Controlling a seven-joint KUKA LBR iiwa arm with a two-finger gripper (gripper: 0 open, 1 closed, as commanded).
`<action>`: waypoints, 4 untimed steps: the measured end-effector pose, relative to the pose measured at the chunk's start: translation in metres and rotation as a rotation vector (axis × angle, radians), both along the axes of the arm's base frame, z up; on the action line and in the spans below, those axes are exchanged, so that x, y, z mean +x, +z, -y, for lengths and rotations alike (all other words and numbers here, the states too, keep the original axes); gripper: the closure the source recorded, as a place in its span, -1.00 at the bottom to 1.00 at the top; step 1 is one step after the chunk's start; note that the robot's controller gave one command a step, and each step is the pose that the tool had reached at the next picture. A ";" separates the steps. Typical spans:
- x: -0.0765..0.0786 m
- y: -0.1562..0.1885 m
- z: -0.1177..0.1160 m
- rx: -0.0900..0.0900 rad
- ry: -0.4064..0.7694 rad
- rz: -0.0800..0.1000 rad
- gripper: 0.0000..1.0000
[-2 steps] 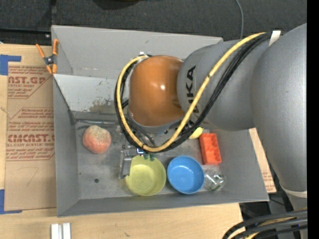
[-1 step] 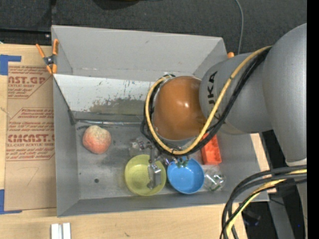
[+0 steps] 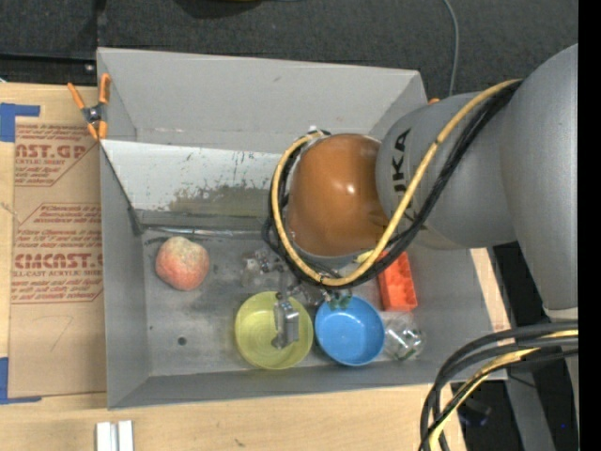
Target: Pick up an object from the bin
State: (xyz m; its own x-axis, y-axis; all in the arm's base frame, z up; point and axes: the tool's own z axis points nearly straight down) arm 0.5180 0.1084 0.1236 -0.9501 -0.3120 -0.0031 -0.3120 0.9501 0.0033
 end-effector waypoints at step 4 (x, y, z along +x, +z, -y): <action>-0.035 -0.052 0.001 -0.001 0.750 0.000 1.00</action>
Offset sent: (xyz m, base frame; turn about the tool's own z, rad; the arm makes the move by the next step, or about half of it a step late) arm -0.0161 -0.0051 -0.0536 -0.4728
